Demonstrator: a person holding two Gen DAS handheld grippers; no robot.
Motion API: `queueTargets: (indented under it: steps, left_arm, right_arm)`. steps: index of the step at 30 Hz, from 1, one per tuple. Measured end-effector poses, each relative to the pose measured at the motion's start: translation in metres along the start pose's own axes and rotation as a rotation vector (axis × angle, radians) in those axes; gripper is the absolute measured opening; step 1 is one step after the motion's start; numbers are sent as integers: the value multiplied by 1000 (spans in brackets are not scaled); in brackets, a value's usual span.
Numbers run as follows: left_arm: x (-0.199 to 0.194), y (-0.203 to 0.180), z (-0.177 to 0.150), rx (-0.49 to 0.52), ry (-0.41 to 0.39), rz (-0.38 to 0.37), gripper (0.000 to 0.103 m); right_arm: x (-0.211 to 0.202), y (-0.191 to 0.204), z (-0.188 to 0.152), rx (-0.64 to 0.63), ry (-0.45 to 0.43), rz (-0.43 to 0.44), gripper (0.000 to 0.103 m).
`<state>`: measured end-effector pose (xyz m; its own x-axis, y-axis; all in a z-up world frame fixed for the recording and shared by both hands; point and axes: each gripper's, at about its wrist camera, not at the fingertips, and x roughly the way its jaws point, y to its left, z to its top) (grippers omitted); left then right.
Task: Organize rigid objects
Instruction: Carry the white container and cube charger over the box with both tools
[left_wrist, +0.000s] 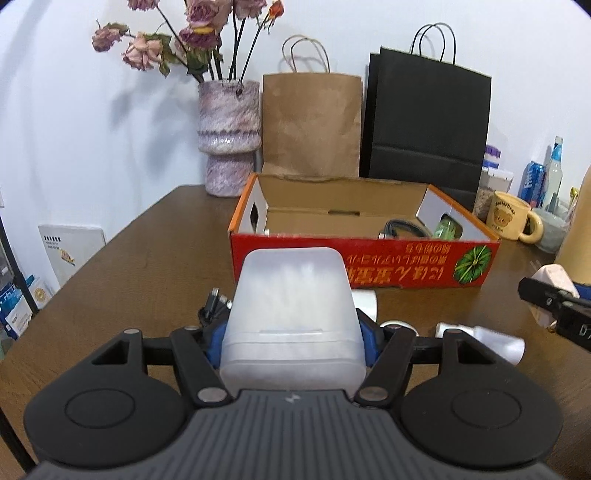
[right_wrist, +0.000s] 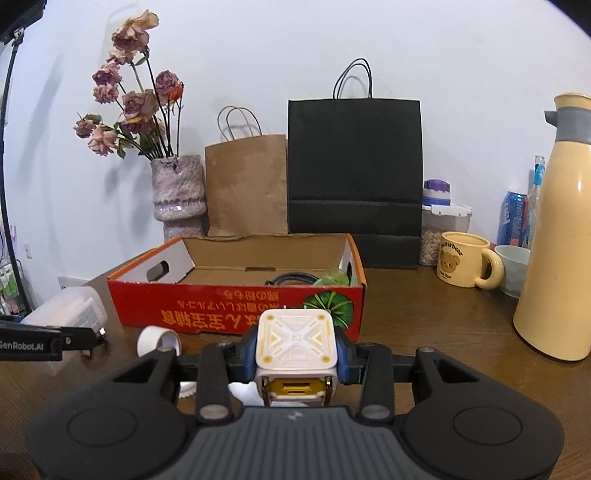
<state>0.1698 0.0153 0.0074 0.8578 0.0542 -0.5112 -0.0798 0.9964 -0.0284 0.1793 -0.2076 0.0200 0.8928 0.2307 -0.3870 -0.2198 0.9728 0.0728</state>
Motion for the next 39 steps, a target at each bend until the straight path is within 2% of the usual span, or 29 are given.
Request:
queueTargets:
  steps: [21,39]
  left_arm:
    - [6,-13,52,-21,-89,-19,67]
    - [50,-10,83,-65,-98,1,67]
  right_arm:
    - [23,23,46,-18,-60,28,38]
    - [76,19,68,29,-68,35,38]
